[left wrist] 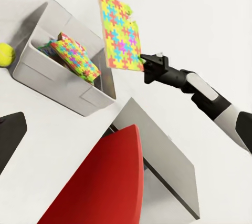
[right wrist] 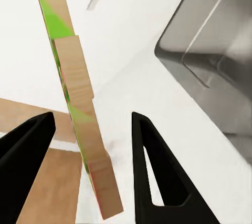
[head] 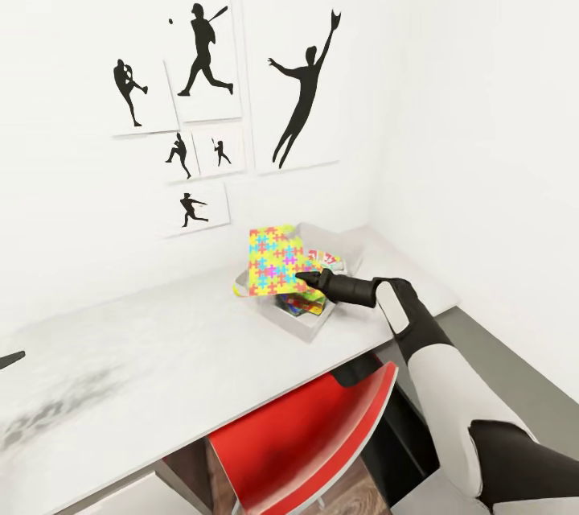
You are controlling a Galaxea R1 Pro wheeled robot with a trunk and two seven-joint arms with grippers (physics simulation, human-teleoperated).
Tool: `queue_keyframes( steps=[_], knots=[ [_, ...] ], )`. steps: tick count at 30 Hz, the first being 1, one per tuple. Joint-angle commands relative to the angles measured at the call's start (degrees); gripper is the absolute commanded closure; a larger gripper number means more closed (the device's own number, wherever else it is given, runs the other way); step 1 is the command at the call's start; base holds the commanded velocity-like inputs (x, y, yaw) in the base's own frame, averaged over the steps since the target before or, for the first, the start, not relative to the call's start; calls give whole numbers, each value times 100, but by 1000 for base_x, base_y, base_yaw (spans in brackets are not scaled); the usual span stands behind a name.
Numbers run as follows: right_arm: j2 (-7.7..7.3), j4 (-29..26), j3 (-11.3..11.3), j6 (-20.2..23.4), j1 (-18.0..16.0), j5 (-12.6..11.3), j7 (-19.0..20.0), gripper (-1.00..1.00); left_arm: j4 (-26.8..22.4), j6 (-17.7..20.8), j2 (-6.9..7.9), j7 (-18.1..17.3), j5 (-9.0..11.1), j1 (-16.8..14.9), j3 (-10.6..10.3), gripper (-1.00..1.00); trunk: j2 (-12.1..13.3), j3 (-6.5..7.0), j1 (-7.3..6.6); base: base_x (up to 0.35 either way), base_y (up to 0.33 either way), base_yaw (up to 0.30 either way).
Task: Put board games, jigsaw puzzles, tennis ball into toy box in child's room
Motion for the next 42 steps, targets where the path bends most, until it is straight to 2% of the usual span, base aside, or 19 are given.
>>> queue_keyframes(
  steps=[1,4,7,15,34,38,42],
  knots=[
    [7,29,-33,38,-39,-3,-111,100,1,62,3,-24,-6,-5,1,-100,-12,-12,3,0,0,0],
    [25,106,-90,36,-120,-31,-719,100,1,67,5,-24,-5,-5,-3,-100,-12,-12,3,28,0,0],
    [42,127,-274,49,-146,-78,-1008,100,2,73,6,-24,-5,-11,-24,-100,-12,-12,3,111,0,0],
    [35,105,-432,68,-152,-97,-1133,100,2,71,6,-24,-5,-19,-189,-100,-12,-15,3,120,0,0],
    [-4,100,-491,31,-373,-89,-1221,100,2,58,6,-24,-5,-23,-209,-100,-12,-172,3,35,0,0],
    [-16,128,-493,34,-510,-93,-1419,100,2,60,6,-24,-5,-23,-209,-100,-12,-210,3,0,0,0],
    [-18,140,-499,36,-661,-101,-1835,100,2,65,6,-24,-5,-23,-209,-100,-12,-247,3,0,0,0]
  ],
)
